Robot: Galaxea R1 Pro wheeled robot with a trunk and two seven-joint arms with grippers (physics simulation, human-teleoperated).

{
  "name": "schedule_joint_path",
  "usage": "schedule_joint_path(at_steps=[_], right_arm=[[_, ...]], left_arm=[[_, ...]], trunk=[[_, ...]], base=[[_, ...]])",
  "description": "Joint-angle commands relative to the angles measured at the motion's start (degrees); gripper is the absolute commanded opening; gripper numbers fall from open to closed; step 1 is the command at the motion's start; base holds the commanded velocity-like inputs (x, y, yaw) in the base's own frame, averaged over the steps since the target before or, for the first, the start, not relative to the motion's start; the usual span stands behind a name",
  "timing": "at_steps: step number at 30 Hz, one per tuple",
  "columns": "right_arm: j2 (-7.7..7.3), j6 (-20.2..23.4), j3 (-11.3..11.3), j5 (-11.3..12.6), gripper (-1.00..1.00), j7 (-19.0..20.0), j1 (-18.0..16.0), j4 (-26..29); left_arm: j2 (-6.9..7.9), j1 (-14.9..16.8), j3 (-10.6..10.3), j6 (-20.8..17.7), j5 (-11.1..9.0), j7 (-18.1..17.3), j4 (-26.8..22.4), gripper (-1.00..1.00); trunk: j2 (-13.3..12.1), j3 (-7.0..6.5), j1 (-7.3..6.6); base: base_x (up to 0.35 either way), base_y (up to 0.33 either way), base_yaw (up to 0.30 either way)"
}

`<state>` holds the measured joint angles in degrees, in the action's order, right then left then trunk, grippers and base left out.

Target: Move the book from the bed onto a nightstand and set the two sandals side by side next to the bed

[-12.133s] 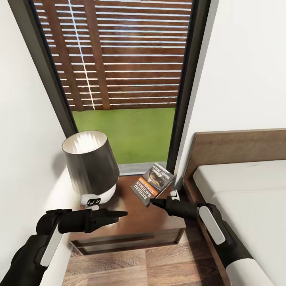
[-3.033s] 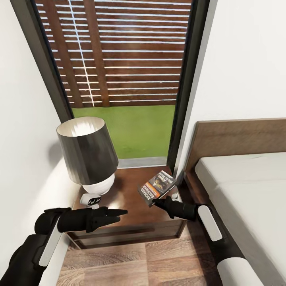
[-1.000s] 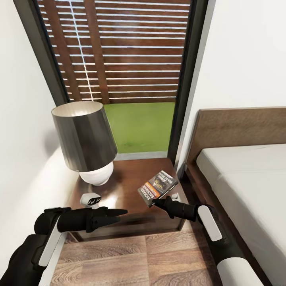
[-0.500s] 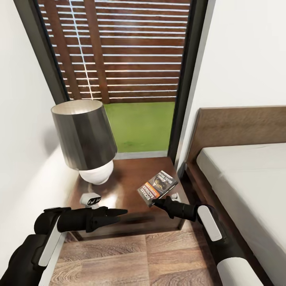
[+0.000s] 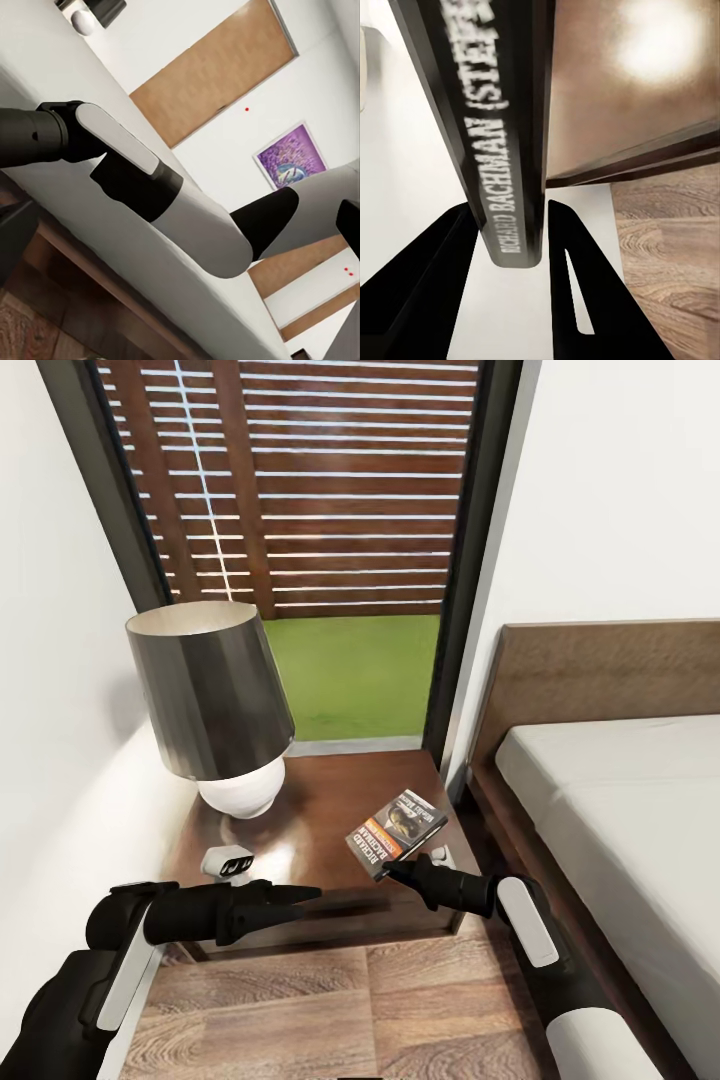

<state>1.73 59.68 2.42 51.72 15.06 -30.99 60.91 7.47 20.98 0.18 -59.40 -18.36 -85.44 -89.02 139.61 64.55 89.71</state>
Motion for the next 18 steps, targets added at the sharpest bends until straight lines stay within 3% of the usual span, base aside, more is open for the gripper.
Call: schedule_joint_path(at_steps=[1,5,12,18], right_arm=[[0.09,0.32,0.22,-0.49,-1.00,0.60,-0.04,-0.01],[0.07,0.32,0.22,-0.49,-1.00,0.60,-0.04,0.01],[0.08,0.32,0.22,-0.48,-1.00,0.59,-0.04,0.00],[0.10,0.32,0.22,-0.51,-1.00,0.61,-0.04,0.00]], left_arm=[[0.03,0.02,-0.01,-0.60,-0.07,-0.19,-0.01,1.00],[0.02,0.02,-0.01,-0.60,-0.06,-0.16,-0.01,1.00],[0.01,0.02,-0.01,-0.60,-0.02,-0.04,-0.01,1.00],[0.03,0.02,-0.01,-0.60,-0.04,-0.14,-0.01,1.00]], trunk=[[0.02,0.05,-0.01],[0.02,0.05,-0.01],[2.83,1.30,1.53],[2.83,1.30,1.53]], base=[[0.000,0.000,0.000],[0.000,0.000,0.000],[0.000,0.000,0.000],[0.000,0.000,0.000]])
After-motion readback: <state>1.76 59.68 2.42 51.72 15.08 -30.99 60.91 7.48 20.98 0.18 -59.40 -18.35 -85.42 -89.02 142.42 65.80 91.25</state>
